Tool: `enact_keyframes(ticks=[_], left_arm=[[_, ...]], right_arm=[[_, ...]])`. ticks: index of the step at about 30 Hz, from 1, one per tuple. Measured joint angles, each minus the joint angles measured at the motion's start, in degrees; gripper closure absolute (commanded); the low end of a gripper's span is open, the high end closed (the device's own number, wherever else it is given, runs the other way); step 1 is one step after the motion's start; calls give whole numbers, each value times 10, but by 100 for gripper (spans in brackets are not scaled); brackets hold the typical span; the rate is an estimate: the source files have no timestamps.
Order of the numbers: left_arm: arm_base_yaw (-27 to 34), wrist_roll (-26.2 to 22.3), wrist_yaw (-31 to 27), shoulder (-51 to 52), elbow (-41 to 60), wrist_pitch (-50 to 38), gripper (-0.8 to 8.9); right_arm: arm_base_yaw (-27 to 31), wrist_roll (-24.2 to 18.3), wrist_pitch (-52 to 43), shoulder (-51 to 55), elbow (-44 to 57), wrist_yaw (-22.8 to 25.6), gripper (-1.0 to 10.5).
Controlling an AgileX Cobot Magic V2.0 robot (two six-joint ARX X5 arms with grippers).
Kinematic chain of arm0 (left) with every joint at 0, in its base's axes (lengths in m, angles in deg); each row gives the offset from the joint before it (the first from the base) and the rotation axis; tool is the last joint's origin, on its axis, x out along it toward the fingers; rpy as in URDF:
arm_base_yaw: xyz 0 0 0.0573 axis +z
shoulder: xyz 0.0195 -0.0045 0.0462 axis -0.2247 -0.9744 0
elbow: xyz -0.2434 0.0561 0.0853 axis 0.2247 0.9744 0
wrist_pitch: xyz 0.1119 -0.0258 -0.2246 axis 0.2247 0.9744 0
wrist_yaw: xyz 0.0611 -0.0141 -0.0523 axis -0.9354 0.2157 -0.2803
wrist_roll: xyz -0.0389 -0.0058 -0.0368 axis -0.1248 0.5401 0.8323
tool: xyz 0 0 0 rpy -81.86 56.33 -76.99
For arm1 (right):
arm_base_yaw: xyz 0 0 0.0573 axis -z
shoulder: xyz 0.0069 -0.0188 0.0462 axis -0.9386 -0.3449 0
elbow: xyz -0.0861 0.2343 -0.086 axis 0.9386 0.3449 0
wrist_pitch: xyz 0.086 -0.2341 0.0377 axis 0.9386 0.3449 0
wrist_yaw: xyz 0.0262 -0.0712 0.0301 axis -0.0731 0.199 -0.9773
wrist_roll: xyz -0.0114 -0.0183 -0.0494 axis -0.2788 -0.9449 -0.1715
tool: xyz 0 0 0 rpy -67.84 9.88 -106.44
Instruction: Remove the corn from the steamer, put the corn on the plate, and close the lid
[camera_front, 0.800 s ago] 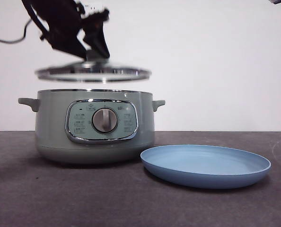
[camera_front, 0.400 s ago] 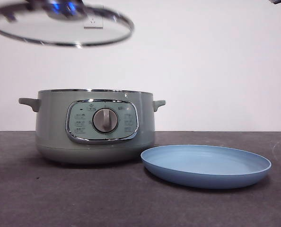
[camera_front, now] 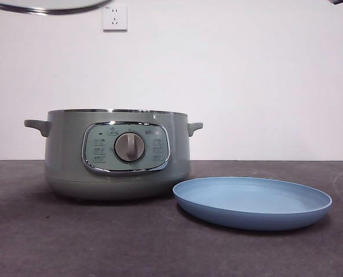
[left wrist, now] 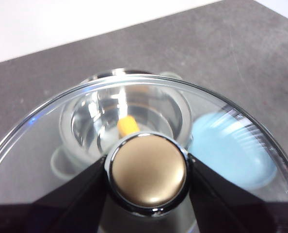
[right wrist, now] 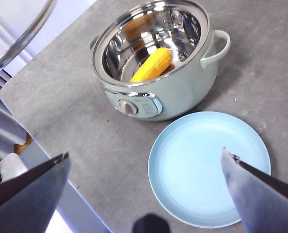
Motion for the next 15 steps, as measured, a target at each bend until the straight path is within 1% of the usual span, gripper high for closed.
enact_keyframes(ticks=[4,7,12,15], left_arm=[[0,-1,0,32,0,57,822],[0,-1,0,50,0,77,822],[0,-2,0,74,0,107,822],[0,-2,0,87,0,133,822]], right_arm=[[0,3,-14,0,0,0,350],[0,12,-23,-5,0,0,350],[-6,44,-64,-31,0,0,350],[-27,70,-111,-53,0,1,350]])
